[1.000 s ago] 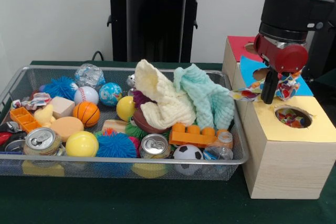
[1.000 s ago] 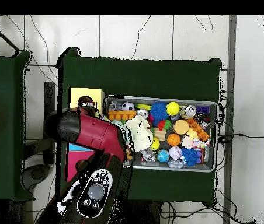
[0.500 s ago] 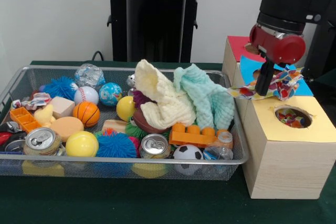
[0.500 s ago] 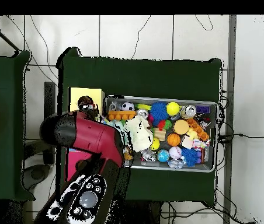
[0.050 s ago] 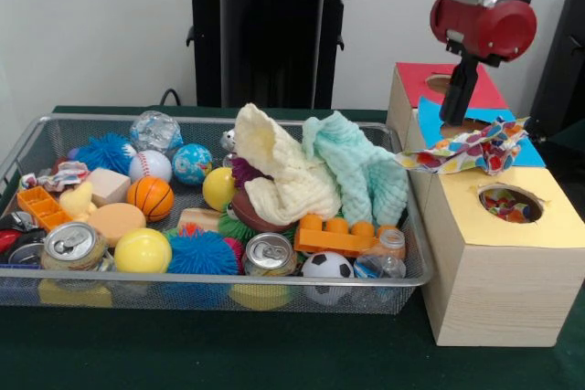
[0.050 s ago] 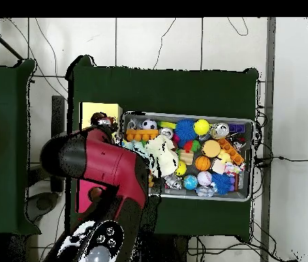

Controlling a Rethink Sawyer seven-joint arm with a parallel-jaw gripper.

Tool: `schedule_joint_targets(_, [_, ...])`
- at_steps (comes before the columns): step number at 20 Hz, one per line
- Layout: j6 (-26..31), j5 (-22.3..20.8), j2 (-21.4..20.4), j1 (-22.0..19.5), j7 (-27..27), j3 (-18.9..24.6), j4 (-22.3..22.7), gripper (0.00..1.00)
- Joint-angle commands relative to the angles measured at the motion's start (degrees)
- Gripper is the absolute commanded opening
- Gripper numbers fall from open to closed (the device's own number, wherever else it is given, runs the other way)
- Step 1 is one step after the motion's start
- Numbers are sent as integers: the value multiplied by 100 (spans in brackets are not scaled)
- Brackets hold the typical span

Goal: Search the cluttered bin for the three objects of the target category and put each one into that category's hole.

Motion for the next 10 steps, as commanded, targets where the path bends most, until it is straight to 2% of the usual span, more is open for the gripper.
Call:
schedule_joint_targets(1, [594, -238, -303, -121, 381, 90, 250, 0])
schedule_joint_targets(5, [1035, -236, -233, 63, 679, -116, 219, 0])
schedule_joint_targets(10, [1323, -41, -165, 129, 1017, -80, 440, 0])
